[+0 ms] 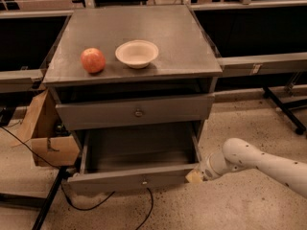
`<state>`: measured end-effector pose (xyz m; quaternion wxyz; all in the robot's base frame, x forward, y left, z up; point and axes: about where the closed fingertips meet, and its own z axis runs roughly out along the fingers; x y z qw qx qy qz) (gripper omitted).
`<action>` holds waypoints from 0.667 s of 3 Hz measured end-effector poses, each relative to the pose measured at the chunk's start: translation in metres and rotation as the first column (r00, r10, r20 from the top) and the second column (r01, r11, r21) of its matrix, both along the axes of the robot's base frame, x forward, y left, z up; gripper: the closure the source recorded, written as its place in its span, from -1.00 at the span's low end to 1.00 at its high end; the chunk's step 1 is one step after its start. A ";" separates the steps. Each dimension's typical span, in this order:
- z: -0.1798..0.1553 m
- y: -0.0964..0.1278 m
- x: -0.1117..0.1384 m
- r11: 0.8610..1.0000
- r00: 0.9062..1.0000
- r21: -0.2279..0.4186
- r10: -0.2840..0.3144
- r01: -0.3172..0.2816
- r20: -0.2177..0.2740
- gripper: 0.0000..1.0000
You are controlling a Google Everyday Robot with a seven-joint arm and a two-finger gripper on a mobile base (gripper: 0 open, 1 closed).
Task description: Close middle drawer
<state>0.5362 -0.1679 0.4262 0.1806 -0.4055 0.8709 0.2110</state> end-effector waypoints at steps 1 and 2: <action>0.000 0.001 0.002 1.000 1.000 0.003 -0.004 0.004 0.004 1.00; 0.000 0.002 0.007 1.000 1.000 0.008 -0.009 0.009 0.012 1.00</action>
Offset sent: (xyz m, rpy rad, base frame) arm 0.1506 0.0214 0.0168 0.1082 -0.1747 -0.1383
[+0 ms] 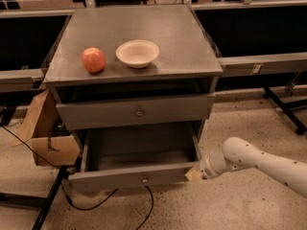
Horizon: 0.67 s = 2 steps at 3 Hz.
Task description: Close middle drawer
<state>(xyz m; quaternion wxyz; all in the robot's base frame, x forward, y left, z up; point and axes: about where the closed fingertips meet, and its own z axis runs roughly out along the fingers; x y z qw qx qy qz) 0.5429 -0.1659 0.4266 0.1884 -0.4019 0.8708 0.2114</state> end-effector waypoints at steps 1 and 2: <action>0.001 0.001 0.007 1.000 1.000 0.007 -0.009 0.009 0.010 1.00; 0.002 0.003 0.016 1.000 0.999 0.014 -0.022 0.022 0.023 1.00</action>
Offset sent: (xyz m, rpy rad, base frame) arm 0.1661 0.0081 0.0231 0.1079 -0.1935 -0.1943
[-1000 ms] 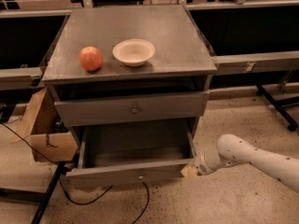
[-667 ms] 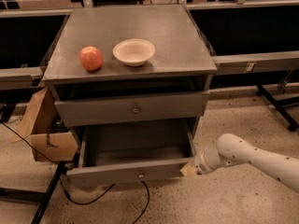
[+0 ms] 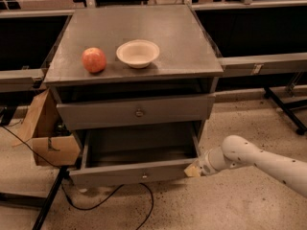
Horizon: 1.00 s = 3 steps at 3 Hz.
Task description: Close middle drawer
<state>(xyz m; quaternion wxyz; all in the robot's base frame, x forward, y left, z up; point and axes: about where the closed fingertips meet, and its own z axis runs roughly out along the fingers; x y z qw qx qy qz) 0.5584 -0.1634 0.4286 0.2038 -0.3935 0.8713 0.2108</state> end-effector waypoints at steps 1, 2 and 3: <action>0.001 0.001 0.010 1.000 1.000 0.008 -0.014 0.014 0.013 1.00; 0.003 0.002 0.018 1.000 0.999 0.016 -0.028 0.027 0.026 1.00; 0.004 0.002 0.024 0.999 0.999 0.021 -0.036 0.036 0.035 1.00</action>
Offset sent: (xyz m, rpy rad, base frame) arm 0.1579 0.0032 0.0231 0.1001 -0.1833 -0.1937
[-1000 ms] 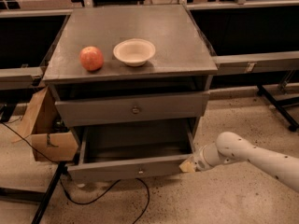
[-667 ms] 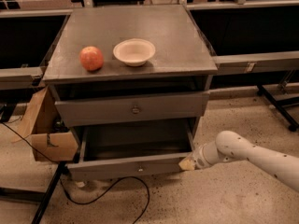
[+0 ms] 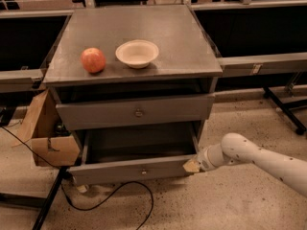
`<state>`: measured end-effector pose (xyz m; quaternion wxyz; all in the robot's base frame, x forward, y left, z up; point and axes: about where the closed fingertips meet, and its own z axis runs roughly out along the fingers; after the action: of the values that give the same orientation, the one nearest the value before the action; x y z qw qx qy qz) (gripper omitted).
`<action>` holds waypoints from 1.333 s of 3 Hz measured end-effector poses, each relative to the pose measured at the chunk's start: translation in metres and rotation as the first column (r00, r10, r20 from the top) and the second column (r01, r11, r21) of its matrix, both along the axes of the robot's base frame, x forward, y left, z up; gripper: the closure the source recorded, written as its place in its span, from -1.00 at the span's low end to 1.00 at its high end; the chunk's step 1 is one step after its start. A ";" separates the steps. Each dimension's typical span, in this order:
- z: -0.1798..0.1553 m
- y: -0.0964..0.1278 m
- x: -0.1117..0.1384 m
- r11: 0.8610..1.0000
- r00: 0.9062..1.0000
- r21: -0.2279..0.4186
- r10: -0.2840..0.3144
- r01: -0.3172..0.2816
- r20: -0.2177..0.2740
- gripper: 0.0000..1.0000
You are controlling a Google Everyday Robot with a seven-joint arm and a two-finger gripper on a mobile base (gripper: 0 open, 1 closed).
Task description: Close middle drawer
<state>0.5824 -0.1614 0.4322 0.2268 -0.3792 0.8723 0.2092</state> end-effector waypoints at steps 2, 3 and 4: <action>-0.001 0.005 0.007 1.000 1.000 0.013 -0.011 0.011 0.010 1.00; 0.000 0.004 0.011 1.000 1.000 0.017 -0.017 0.017 0.018 1.00; 0.002 0.004 0.014 1.000 0.999 0.019 -0.020 0.020 0.024 1.00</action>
Offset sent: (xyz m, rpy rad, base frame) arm 0.1567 -0.0088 0.0319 0.0784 -0.1788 -0.1575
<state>0.5963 -0.1570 0.4338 0.2431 -0.3708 0.8713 0.2103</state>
